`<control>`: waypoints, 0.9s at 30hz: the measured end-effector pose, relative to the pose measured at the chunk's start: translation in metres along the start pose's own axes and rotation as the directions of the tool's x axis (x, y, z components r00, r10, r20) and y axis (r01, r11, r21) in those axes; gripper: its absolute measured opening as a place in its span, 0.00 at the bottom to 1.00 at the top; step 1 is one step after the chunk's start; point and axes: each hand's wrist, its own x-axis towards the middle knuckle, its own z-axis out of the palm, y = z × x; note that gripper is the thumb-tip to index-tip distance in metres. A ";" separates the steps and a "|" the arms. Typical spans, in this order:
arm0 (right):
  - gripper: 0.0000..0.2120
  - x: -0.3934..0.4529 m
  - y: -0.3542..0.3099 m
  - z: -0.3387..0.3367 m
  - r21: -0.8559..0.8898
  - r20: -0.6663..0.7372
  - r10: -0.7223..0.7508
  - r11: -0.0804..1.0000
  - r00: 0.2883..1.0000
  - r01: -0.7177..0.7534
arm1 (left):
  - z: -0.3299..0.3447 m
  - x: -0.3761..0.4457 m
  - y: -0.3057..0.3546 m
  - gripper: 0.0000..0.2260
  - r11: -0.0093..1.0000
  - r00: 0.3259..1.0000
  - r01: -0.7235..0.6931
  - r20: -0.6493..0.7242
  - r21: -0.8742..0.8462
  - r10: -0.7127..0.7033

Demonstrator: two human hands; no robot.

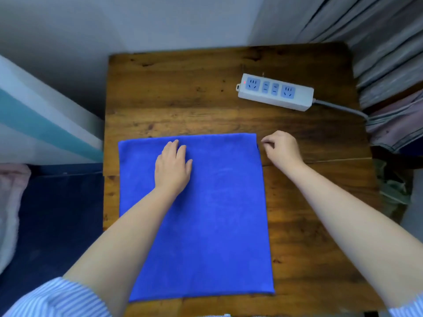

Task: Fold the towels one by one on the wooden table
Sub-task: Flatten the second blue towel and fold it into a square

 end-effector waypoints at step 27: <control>0.12 0.031 0.000 0.015 0.445 0.026 0.247 0.865 0.969 -0.232 | 0.038 0.016 -0.012 0.33 0.999 0.990 0.034 -0.136 -0.030 -0.038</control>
